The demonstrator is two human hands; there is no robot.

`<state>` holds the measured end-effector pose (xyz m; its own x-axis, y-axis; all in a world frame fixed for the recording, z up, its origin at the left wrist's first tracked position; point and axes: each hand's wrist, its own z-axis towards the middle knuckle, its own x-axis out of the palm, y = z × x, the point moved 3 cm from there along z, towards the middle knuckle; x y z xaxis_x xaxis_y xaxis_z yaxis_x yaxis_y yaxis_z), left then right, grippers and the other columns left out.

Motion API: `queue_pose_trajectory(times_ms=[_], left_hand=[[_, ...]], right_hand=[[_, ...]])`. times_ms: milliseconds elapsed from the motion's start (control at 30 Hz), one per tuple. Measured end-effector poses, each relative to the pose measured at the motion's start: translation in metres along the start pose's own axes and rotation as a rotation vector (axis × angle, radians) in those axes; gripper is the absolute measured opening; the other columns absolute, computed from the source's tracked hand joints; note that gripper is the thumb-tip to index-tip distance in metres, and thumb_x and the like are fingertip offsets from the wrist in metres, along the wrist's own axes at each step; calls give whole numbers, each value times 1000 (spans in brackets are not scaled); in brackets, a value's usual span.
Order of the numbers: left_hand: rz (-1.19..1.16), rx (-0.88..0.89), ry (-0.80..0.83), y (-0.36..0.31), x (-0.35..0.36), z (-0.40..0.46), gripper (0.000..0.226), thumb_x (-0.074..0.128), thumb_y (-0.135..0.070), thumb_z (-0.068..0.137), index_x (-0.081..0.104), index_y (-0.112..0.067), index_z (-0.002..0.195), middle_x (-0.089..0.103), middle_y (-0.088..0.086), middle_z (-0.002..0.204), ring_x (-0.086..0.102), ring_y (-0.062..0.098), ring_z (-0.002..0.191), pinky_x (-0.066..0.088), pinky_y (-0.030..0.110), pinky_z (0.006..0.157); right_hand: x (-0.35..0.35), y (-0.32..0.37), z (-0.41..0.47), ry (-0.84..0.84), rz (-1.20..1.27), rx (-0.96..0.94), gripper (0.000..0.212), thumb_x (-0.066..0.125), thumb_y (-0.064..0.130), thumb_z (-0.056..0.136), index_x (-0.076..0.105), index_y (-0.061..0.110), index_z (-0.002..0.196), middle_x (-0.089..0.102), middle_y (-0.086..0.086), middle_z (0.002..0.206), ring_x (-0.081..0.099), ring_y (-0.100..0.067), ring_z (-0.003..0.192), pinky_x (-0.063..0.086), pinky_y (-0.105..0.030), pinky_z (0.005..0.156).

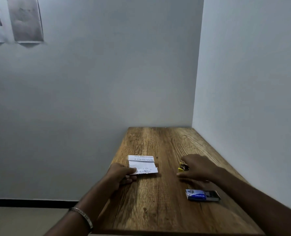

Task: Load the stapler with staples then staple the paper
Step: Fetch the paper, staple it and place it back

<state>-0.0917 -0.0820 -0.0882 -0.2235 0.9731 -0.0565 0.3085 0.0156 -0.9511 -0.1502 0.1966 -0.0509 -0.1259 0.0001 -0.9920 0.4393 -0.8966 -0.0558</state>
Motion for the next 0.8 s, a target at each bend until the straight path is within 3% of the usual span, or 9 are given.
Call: queue_pose_trajectory(times_ms=[67, 300, 467, 633, 800], left_hand=[[-2, 1, 5, 0, 0, 2, 13, 71, 0, 87, 64, 8, 95, 73, 14, 60, 68, 14, 47, 54, 20, 42], [-28, 37, 5, 1, 2, 0, 22, 72, -2, 87, 62, 10, 103, 72, 18, 76, 69, 15, 48, 52, 19, 40], [-78, 32, 9, 0, 1, 1, 20, 73, -3, 86, 62, 7, 100, 75, 20, 80, 71, 18, 51, 54, 21, 41], [-143, 15, 36, 2, -3, 6, 24, 75, -5, 85, 63, 7, 102, 77, 18, 74, 72, 20, 55, 56, 24, 45], [-175, 24, 38, 2, -3, 7, 24, 76, -5, 84, 65, 7, 102, 76, 19, 73, 71, 20, 55, 56, 25, 45]], right_hand=[[5, -4, -1, 34, 22, -11, 38, 66, 52, 87, 60, 20, 106, 64, 0, 108, 57, -16, 95, 42, -27, 68], [18, 2, 8, -47, 221, -9, 27, 66, 32, 92, 66, 10, 107, 65, -6, 107, 60, -19, 94, 48, -34, 80], [9, 23, 14, -177, 676, 45, 23, 62, 33, 96, 66, 15, 109, 66, 1, 102, 61, -12, 91, 45, -25, 73], [9, 45, 14, 202, 1366, 163, 36, 57, 36, 98, 69, 3, 93, 68, -9, 80, 63, -12, 61, 47, -23, 50], [26, 65, 12, 508, 1647, 276, 34, 56, 38, 96, 61, 5, 90, 61, -7, 73, 56, -13, 56, 42, -22, 41]])
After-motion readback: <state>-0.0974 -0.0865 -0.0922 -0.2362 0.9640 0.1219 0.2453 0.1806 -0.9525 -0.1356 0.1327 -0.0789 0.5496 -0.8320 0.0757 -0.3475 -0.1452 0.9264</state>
